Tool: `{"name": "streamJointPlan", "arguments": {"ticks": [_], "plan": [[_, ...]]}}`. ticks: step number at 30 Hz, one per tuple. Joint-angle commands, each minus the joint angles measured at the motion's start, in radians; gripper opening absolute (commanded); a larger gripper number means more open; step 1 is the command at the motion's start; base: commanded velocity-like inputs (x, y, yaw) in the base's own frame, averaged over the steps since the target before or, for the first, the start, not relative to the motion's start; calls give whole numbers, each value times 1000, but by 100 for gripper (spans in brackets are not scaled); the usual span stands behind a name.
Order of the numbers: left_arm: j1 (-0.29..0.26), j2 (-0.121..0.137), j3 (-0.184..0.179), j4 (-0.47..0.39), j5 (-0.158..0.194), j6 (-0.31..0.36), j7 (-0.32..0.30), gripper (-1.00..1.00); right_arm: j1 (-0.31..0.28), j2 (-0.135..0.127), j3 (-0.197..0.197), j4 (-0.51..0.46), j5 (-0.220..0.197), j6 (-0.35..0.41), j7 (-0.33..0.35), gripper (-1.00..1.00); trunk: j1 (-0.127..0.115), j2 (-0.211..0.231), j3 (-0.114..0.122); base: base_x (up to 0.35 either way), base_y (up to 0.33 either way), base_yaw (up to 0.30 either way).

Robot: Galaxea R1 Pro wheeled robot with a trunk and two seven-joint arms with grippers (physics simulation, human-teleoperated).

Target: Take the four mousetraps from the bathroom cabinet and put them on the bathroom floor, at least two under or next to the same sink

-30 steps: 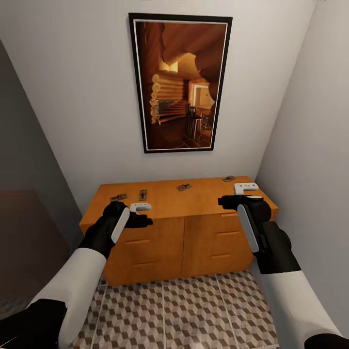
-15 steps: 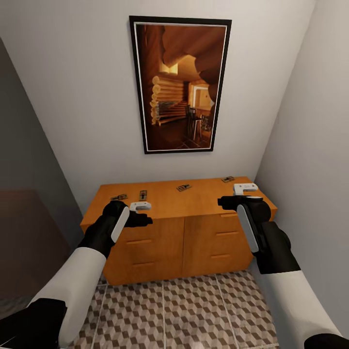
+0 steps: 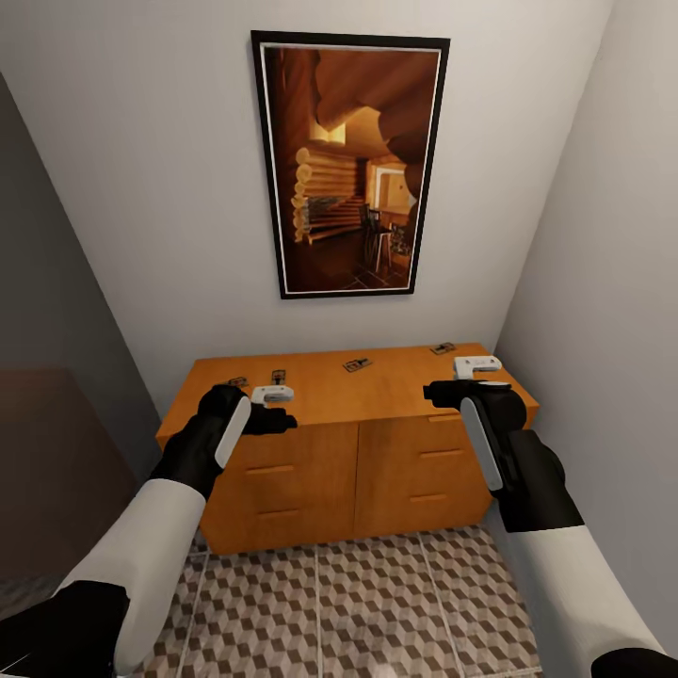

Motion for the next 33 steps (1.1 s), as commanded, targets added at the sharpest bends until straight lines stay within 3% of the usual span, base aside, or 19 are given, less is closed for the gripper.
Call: {"name": "streamJointPlan", "arguments": {"ticks": [1, 12, 33], "plan": [[-1, 0, -2, -13, 4, 4, 4, 100, -1, 0, 1, -1, -11, 3, -10, 100, 1, -2, -2, 0, 0, 0], [4, 3, -2, -160, 3, 1, 5, 100, -1, -1, 0, -1, -10, 3, -10, 100, 1, -2, -2, 38, 0, 0], [4, 3, 2, -184, 2, 2, 11, 100, -1, -1, 1, -1, -10, 4, -10, 100, 1, -2, -2, 301, 0, 0]]}}
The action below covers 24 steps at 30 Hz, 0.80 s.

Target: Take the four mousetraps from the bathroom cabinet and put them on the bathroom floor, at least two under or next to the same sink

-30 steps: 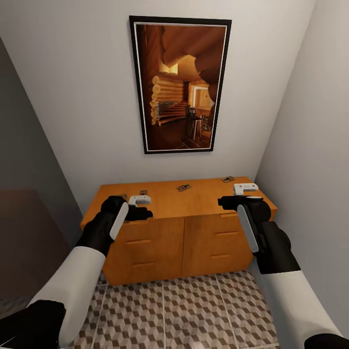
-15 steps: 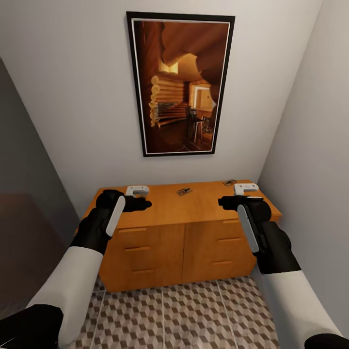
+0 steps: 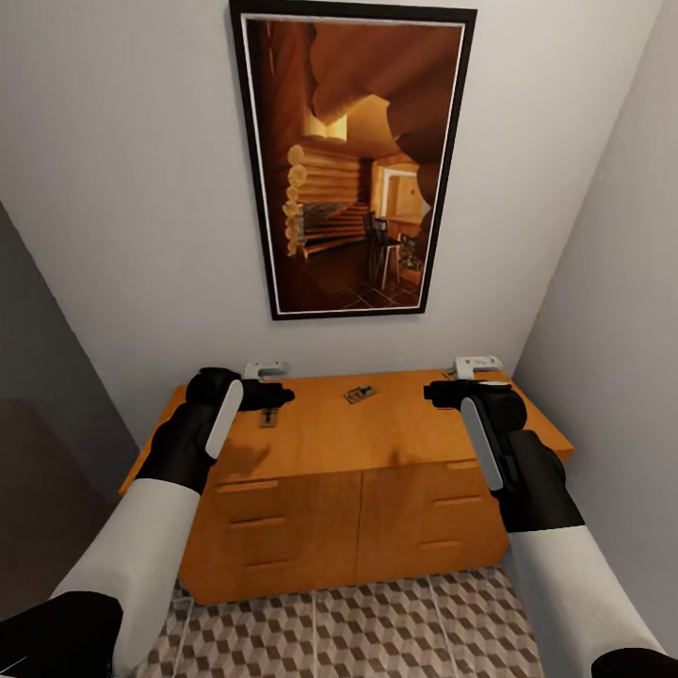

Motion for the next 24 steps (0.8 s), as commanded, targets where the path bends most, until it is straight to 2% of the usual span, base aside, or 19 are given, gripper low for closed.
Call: {"name": "streamJointPlan", "arguments": {"ticks": [1, 10, 24], "plan": [[-1, 0, 0, -1, 6, 4, 5, 100, -1, 0, 1, -1, -11, 3, -10, 100, 1, -2, -2, 295, 0, 0], [-1, 0, -4, 0, 6, 3, 29, 100, -1, 0, 1, -9, -11, 4, -12, 100, 1, -2, -2, 239, 0, 0], [2, 0, -7, 10, 7, 6, 47, 100, -1, -2, 1, -19, -16, 5, -9, 100, 1, -2, -2, 33, 0, 0]]}}
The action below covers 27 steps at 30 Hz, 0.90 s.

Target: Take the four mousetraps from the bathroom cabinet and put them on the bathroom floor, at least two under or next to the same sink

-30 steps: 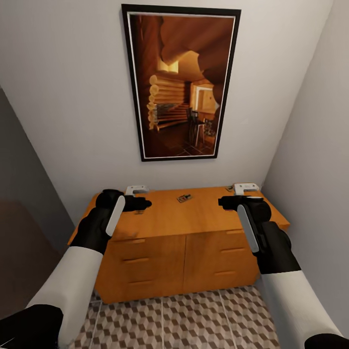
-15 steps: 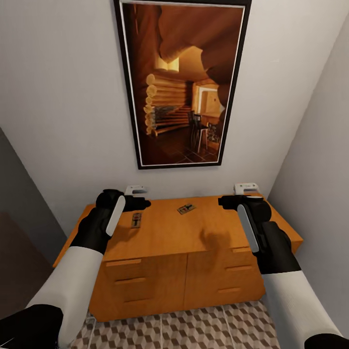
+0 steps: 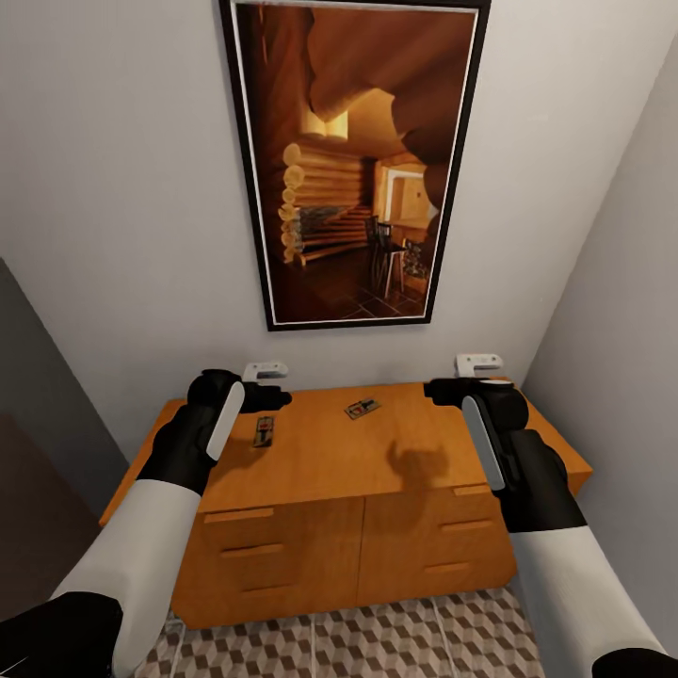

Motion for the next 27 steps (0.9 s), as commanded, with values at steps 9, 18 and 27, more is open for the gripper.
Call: {"name": "streamJointPlan", "arguments": {"ticks": [9, 18, 27], "plan": [[0, 0, 0, -2, 10, 5, 9, 100, 0, -9, -28, -31, -50, 8, 136, 100, 1, -2, -2, 1, 0, 0], [0, -1, 0, 2, 10, 5, 9, 100, 13, -117, -208, -20, -227, 16, 637, 100, 1, -2, -2, 0, 0, 0], [0, -5, 3, 25, 8, 3, 17, 100, 70, -199, -288, -4, -358, 17, 954, 100, 1, -2, -2, 0, 0, 0]]}}
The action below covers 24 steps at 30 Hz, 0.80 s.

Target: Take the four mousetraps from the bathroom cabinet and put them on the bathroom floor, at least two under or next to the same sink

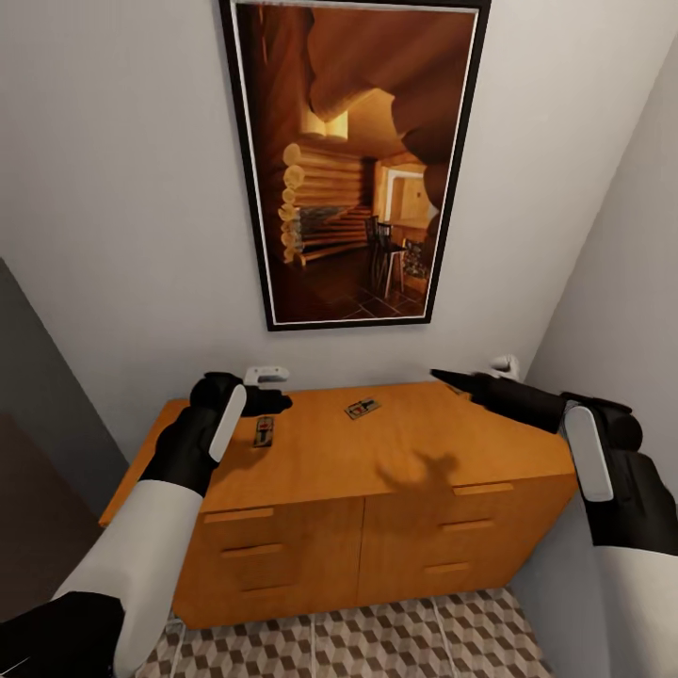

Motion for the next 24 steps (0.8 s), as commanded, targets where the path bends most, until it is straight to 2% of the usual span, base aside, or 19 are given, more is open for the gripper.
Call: {"name": "streamJointPlan", "arguments": {"ticks": [1, 5, 10, 11, 12, 13, 15, 24], "plan": [[-1, -1, -1, 4, 10, 4, 17, 100, 2, -3, -5, 1, -3, 4, 20, 100, 1, -2, -2, 0, 0, 0], [-3, -6, 0, 16, 10, 4, 87, 100, 9, -10, -12, 3, -18, 5, 52, 100, 1, -2, -2, 0, 0, 0], [-5, -22, 1, 21, 16, 5, 226, 100, 13, -14, -16, 4, -26, 5, 67, 100, 1, -2, -2, 0, 0, 0], [-5, -29, 1, 21, 19, 6, 271, 100, 14, -14, -17, 5, -26, 5, 70, 100, 1, -2, -2, 0, 0, 0], [-5, -29, 1, 21, 19, 6, 271, 100, 14, -14, -17, 5, -26, 5, 70, 100, 1, -2, -2, 0, 0, 0], [-5, -34, 2, 19, 25, 6, 302, 100, 14, -15, -17, 5, -26, 5, 72, 100, 1, -2, -2, 0, 0, 0], [-5, -37, 2, 14, 35, 6, 322, 100, 14, -15, -17, 5, -26, 5, 73, 100, 1, -2, -2, 0, 0, 0], [-8, -42, 9, -19, 83, 5, 386, 100, 15, -15, -17, 5, -26, 4, 75, 100, 1, -2, -2, 0, 0, 0]]}}
